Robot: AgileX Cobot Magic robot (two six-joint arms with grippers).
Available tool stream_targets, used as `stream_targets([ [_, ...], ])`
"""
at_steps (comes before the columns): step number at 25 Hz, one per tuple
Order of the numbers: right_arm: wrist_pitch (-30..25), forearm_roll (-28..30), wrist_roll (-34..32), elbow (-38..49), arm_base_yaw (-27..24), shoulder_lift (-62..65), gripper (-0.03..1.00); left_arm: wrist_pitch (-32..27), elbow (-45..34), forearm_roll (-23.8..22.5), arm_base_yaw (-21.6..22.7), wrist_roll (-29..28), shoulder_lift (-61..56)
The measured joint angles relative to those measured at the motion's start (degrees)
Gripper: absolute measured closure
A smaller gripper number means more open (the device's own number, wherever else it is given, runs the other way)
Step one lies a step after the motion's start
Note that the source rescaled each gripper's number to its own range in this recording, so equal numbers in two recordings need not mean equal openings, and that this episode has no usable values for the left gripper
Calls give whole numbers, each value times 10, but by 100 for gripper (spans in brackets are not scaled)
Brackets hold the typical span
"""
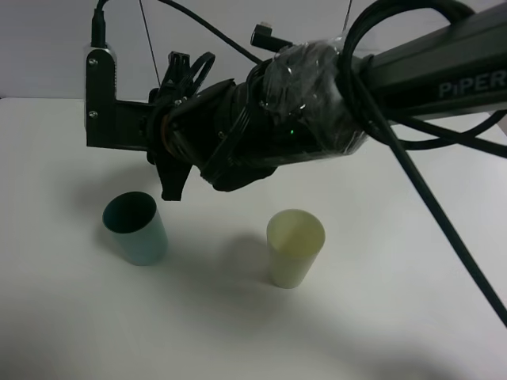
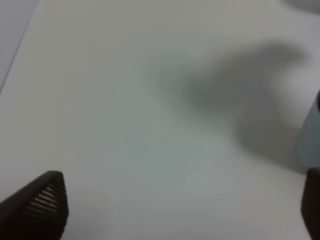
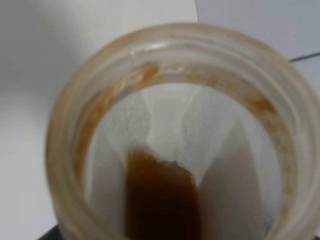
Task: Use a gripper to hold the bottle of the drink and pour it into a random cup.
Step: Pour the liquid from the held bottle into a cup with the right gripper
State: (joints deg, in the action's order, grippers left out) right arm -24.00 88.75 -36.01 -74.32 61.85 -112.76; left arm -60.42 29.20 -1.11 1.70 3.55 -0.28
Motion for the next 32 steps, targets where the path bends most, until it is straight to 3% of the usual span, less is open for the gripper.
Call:
stream_targets([
  [8, -10, 0, 79, 0, 9, 0, 97, 0, 0, 0, 0, 0, 0],
  [18, -16, 1, 122, 0, 13, 0, 97, 0, 0, 0, 0, 0, 0],
  [32, -70, 1, 140, 0, 20, 0, 97, 0, 0, 0, 0, 0, 0],
])
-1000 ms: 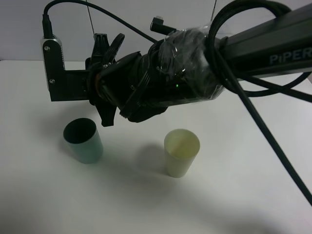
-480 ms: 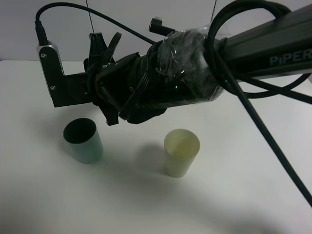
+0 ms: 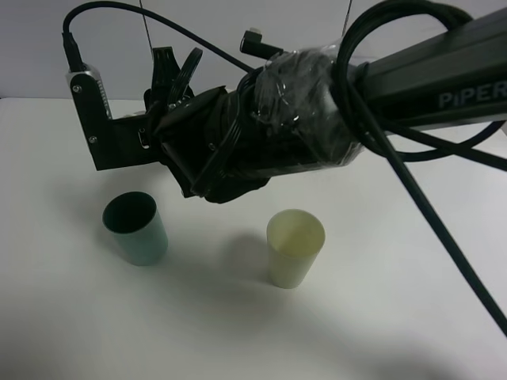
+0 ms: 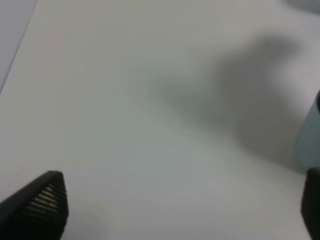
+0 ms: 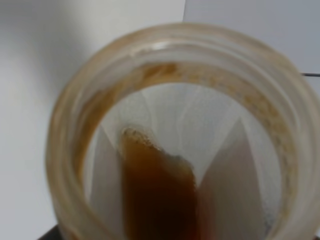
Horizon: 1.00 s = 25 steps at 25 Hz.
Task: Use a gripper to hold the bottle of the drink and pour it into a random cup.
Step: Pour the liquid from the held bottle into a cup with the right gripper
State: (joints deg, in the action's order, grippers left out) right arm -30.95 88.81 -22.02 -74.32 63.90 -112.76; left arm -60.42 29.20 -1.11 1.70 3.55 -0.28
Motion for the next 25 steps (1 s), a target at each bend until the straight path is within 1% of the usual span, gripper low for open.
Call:
stream_targets([
  [3, -1, -1, 0, -6, 2, -2, 97, 0, 0, 0, 0, 0, 0],
  [7, -25, 0, 5, -35, 7, -21, 97, 0, 0, 0, 0, 0, 0],
  [12, -29, 0, 17, -38, 11, -28, 97, 0, 0, 0, 0, 0, 0],
  [18, -29, 0, 71, -38, 11, -28, 97, 0, 0, 0, 0, 0, 0],
  [25, -29, 0, 103, -38, 11, -28, 97, 0, 0, 0, 0, 0, 0],
])
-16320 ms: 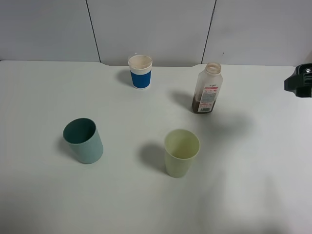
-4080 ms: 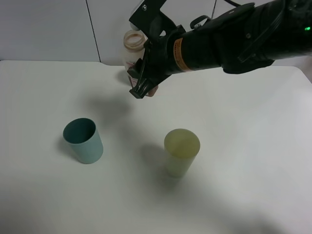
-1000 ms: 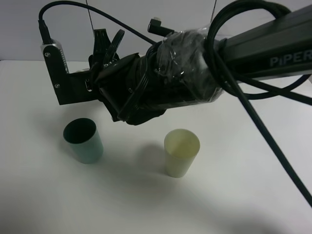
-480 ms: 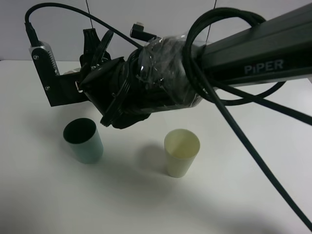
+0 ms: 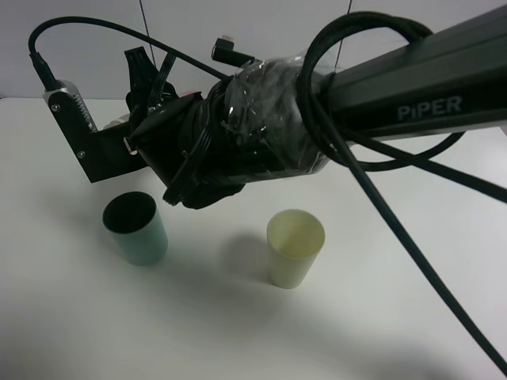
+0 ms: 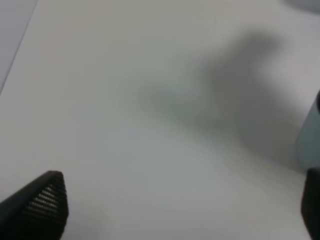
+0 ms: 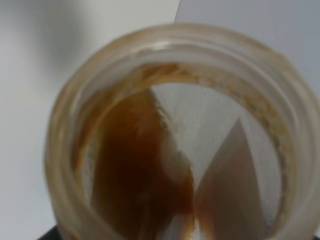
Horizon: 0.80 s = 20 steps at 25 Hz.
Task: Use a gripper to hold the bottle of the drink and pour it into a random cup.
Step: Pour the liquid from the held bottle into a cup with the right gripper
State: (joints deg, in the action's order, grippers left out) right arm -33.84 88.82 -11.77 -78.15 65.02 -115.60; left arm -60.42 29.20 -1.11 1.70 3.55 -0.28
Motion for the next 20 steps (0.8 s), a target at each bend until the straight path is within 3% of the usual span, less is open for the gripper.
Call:
stream_targets([
  [9, 0, 0, 75, 0, 0, 0, 97, 0, 0, 0, 0, 0, 0],
  [20, 0, 0, 107, 0, 0, 0, 97, 0, 0, 0, 0, 0, 0],
])
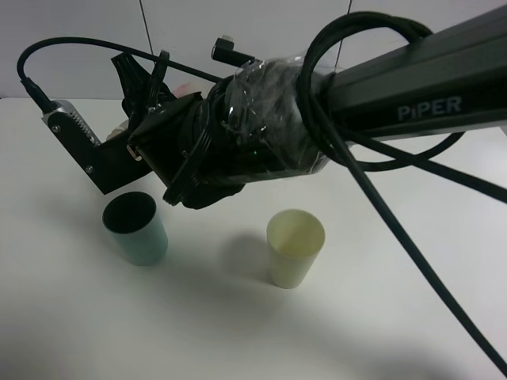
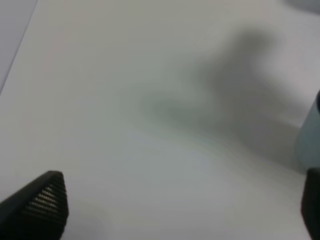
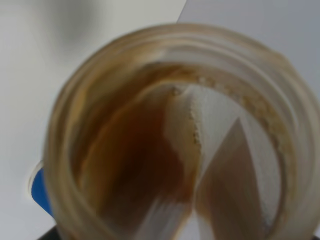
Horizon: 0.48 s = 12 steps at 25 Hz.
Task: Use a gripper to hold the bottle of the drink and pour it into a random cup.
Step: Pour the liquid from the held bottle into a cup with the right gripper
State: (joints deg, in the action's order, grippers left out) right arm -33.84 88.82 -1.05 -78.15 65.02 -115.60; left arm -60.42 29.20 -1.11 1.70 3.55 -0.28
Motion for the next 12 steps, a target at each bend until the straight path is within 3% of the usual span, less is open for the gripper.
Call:
stream_targets([
  [12, 1, 0, 39, 0, 0, 0, 97, 0, 0, 0, 0, 0, 0],
])
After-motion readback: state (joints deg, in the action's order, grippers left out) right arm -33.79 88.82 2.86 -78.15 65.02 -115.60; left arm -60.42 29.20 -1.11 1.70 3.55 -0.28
